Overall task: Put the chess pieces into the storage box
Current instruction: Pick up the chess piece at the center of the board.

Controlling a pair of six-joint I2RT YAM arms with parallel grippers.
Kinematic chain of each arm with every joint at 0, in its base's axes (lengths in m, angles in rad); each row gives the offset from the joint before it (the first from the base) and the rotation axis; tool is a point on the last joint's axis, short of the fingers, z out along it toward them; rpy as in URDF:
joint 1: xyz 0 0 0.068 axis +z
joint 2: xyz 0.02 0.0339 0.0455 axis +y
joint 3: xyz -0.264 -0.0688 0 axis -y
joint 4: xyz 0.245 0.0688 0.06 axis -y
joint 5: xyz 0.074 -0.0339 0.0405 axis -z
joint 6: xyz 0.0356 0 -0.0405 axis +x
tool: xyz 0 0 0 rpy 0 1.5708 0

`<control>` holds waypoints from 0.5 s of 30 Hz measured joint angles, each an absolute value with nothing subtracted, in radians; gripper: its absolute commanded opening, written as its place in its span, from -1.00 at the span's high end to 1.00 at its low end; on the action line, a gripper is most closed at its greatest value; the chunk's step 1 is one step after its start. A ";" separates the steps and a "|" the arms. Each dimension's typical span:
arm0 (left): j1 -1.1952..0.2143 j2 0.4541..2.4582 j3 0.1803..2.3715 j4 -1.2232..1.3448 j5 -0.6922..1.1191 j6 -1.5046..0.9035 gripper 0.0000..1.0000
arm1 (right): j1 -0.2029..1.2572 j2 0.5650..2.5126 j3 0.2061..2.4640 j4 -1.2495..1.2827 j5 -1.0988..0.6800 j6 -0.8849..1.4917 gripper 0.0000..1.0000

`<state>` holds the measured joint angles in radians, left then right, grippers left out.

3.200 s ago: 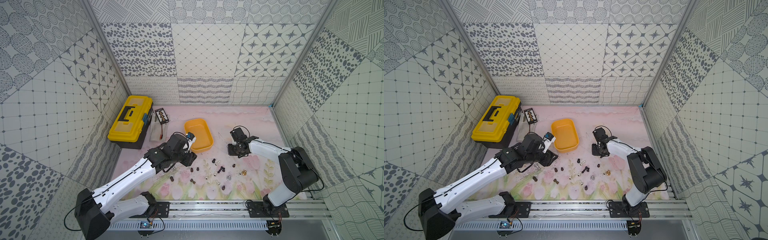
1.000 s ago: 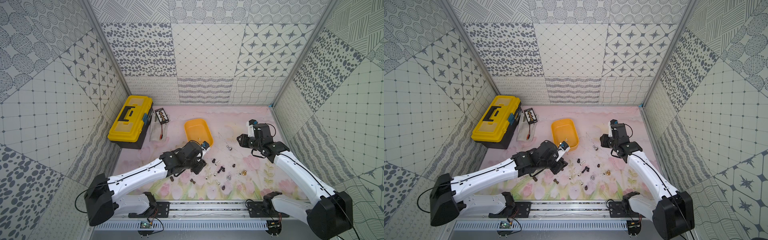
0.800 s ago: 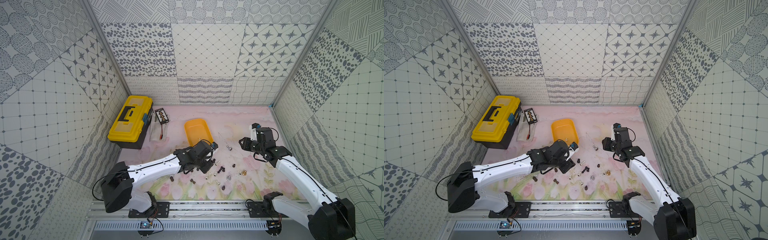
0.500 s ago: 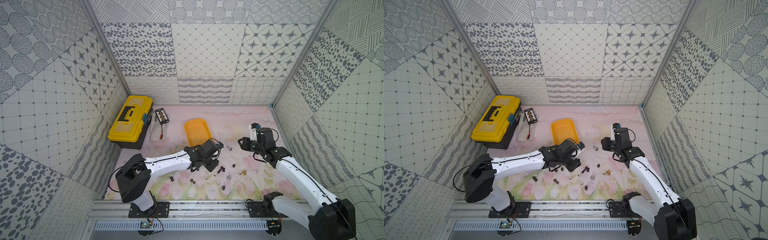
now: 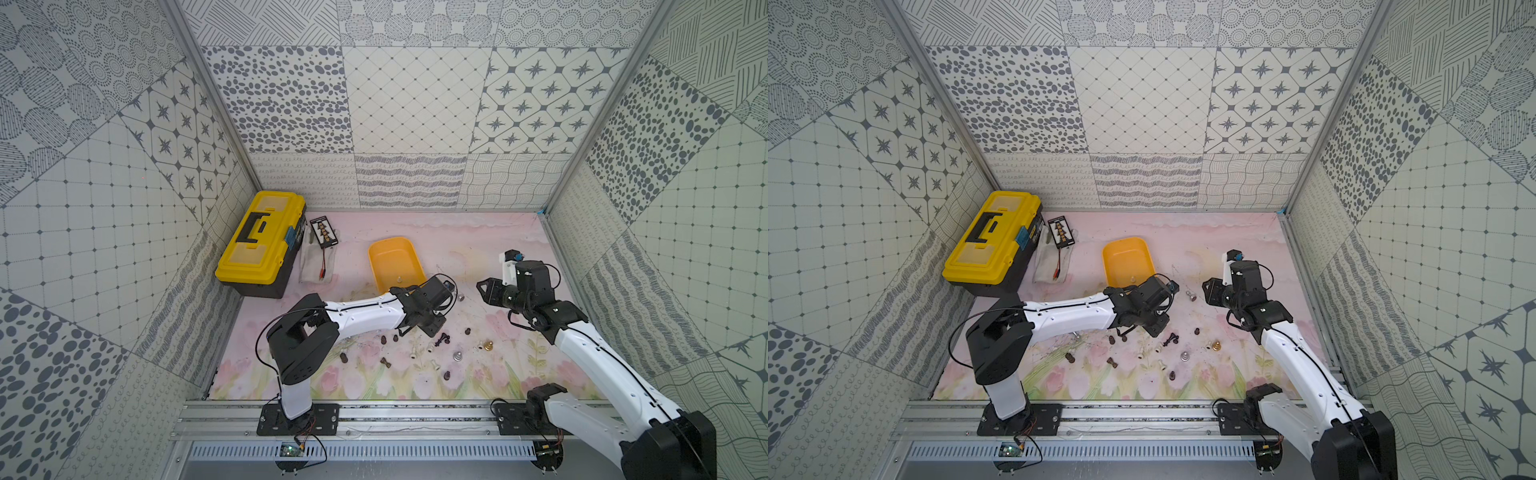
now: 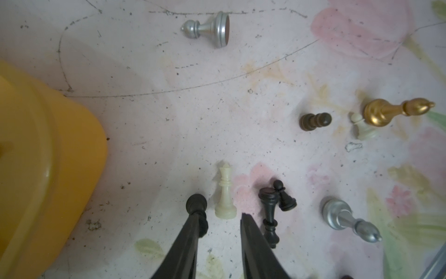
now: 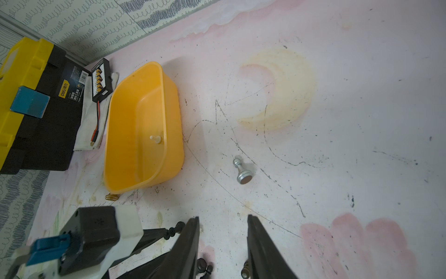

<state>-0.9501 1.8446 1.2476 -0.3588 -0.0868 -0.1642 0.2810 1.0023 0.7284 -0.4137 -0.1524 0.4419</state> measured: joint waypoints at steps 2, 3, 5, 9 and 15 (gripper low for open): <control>-0.950 1.861 1.263 -0.361 -0.103 -0.165 0.32 | 0.281 1.001 0.723 -0.414 -0.154 0.442 0.22; -0.950 1.866 1.268 -0.361 -0.109 -0.165 0.32 | 0.281 1.001 0.721 -0.414 -0.154 0.442 0.22; -0.950 1.874 1.276 -0.360 -0.120 -0.165 0.32 | 0.281 1.001 0.718 -0.414 -0.157 0.442 0.22; -0.950 1.874 1.276 -0.360 -0.139 -0.165 0.32 | 0.281 1.001 0.718 -0.414 -0.159 0.442 0.22; -0.950 1.864 1.269 -0.364 -0.151 -0.172 0.32 | 0.281 1.002 0.718 -0.410 -0.174 0.442 0.22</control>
